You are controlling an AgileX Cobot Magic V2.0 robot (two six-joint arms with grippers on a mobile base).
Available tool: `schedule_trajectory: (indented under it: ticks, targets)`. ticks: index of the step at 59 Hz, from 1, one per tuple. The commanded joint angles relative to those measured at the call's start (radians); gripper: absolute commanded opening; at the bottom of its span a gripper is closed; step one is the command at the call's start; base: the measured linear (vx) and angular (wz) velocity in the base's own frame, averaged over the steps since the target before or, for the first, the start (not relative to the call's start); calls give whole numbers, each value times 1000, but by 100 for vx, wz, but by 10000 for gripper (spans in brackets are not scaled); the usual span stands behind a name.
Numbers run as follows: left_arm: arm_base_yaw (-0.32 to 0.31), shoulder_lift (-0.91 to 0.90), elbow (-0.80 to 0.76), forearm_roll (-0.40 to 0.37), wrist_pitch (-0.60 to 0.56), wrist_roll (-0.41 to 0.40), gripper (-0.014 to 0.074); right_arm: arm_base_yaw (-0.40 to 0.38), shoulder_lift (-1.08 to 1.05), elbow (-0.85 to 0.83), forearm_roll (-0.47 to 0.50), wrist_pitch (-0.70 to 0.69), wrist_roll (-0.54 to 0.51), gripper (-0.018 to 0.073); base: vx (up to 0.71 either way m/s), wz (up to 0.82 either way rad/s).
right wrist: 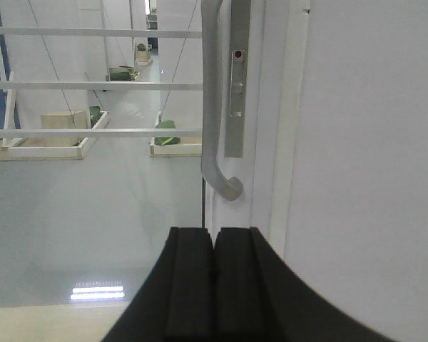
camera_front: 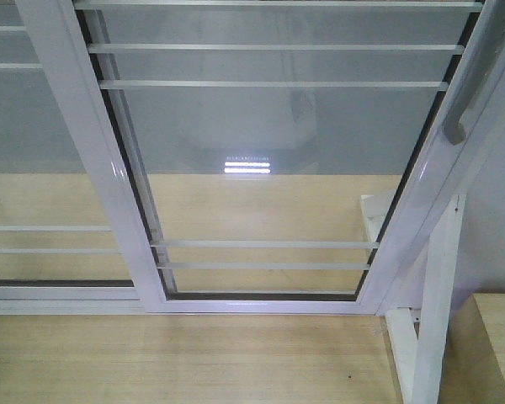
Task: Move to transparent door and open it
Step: 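Approach the door and stop with the silver handle in front of the right gripper, then open the right gripper and move it onto the curved silver door handle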
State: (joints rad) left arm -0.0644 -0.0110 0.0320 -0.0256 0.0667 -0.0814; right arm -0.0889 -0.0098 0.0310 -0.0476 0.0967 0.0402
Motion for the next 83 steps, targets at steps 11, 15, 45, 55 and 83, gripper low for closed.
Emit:
schedule_trajectory:
  ticks: [11,15,45,55,83]
  targets:
    - [-4,-2,7,-7,-170,-7,3,-3,-8,2,32,-275,35,-9,0,0]
    - [-4,0,-3,-4,-199,-2,3,-3,-8,0,32,-386,49,-9,0,0]
    - [-4,0,-16,2,-179,-2,3,-3,-8,0,101,-615,61,-9,0,0]
    - [-4,8,-49,3,-153,10,3,-4,-8,-14,106,-593,62,-6,0,0]
    - [-5,429,-503,2,-67,151,3,-4,418,-606,76,15,51,-5,0,0]
